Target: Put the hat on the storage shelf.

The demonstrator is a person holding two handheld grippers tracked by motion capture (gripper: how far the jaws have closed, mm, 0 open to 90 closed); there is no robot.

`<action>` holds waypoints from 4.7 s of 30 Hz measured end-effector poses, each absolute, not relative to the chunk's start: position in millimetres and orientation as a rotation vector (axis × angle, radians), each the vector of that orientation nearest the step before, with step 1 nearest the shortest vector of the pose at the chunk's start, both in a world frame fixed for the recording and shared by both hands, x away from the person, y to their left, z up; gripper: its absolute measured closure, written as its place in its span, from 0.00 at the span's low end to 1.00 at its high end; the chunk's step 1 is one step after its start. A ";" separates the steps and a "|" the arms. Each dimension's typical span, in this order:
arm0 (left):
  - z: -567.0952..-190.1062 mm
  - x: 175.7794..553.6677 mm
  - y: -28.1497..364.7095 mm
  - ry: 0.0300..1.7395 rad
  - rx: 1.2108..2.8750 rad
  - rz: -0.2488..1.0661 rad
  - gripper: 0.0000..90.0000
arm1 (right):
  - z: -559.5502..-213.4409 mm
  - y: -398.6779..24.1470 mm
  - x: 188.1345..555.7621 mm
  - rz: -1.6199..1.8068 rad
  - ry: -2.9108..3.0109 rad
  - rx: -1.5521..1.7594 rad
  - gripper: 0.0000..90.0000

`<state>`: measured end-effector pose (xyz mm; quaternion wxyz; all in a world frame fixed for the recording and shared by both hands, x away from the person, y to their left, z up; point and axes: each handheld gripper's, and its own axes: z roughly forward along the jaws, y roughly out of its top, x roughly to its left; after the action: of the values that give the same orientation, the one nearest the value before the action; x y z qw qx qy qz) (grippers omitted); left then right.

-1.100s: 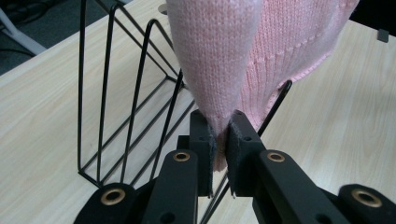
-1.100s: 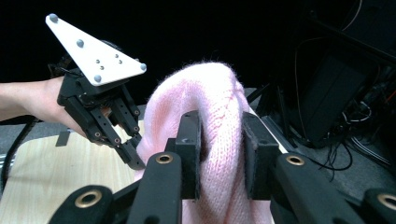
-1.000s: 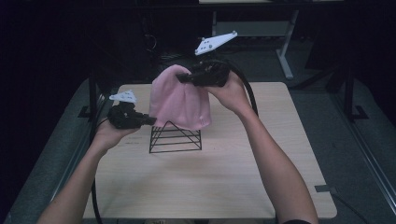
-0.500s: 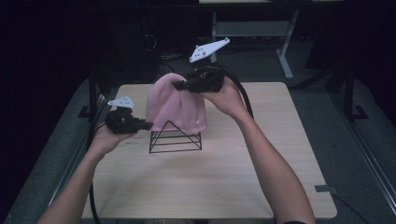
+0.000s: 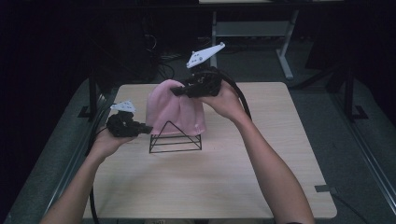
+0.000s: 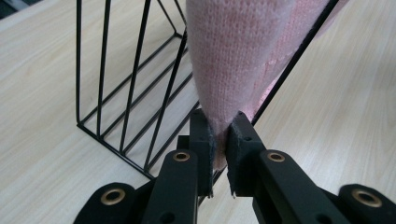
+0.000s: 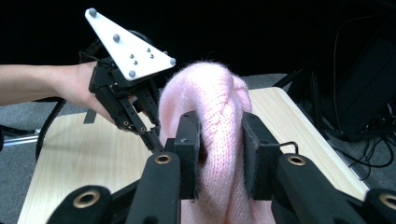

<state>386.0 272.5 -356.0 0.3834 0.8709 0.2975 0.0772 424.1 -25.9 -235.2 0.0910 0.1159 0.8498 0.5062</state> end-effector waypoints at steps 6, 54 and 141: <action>-360.1 387.3 271.0 0.769 2.262 0.206 0.90 | -240.8 -21.9 425.5 1.494 2.551 0.335 0.78; -407.0 393.5 271.4 0.852 2.420 0.156 0.90 | -291.6 -7.0 429.7 1.410 2.741 0.382 0.77; -415.9 390.3 284.2 0.974 2.401 0.170 0.56 | -324.0 -139.1 407.7 1.416 2.587 0.805 0.35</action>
<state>390.3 284.2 -415.9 0.2690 0.8905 0.3614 0.0631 407.7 -139.1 -324.0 0.0421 0.2630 0.8455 0.4629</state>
